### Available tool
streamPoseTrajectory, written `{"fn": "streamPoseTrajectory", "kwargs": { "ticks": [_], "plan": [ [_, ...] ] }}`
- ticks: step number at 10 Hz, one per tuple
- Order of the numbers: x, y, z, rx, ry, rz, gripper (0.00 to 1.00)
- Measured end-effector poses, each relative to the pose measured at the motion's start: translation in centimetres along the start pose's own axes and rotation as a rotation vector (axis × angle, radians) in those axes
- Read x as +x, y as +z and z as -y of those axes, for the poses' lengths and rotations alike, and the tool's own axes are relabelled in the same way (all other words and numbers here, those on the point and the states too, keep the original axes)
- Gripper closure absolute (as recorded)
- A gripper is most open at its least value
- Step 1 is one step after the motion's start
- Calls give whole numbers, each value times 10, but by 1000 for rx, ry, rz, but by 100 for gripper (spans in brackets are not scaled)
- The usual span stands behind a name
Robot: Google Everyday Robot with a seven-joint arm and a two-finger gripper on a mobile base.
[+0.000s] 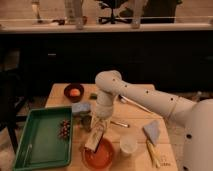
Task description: Place eraser in red bowl
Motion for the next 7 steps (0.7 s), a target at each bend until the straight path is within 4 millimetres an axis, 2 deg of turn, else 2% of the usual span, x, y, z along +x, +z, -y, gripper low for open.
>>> {"fn": "streamPoseTrajectory", "kwargs": {
  "ticks": [7],
  "plan": [
    [-1,21,-30,2,-41,-109,100]
  ]
}}
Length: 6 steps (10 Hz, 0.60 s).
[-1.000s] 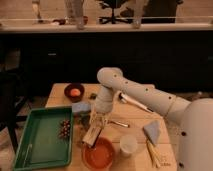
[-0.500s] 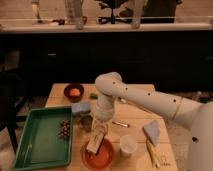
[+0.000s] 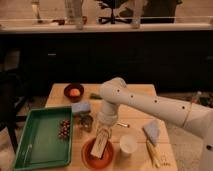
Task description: Place eraser in red bowl
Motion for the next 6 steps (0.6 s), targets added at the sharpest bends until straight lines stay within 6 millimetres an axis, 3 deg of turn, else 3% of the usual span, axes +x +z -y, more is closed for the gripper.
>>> {"fn": "streamPoseTrajectory", "kwargs": {
  "ticks": [6],
  "plan": [
    [-6,24,3,-62,2,7,100]
  ]
}}
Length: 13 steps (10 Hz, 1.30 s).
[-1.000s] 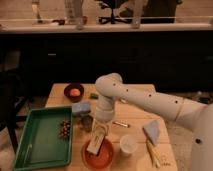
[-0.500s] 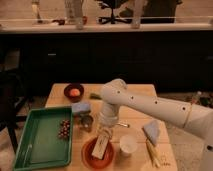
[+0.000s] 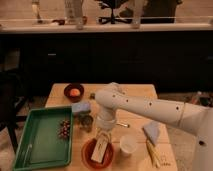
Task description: Place eraser in red bowl
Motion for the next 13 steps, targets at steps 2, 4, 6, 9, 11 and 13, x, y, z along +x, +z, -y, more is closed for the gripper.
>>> {"fn": "streamPoseTrajectory", "kwargs": {
  "ticks": [2,4,6,9,11,13],
  "plan": [
    [-4,4,1,-12,3,7,100],
    [-7,6,5,-17,-2,11,100],
    [-6,6,4,-16,1,11,90],
    [-6,6,5,-16,-1,11,59],
    [-7,7,5,-17,-1,13,37],
    [-7,7,5,-16,-1,13,21]
  ]
}}
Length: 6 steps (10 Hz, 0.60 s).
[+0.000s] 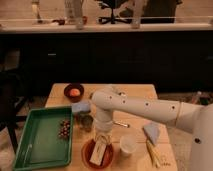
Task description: Place eraser in red bowl
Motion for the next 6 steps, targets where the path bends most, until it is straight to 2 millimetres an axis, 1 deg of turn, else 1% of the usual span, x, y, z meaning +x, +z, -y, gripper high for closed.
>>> {"fn": "streamPoseTrajectory", "kwargs": {
  "ticks": [1,6],
  "plan": [
    [0,0,0,0,0,0,20],
    [0,0,0,1,1,0,20]
  ]
}}
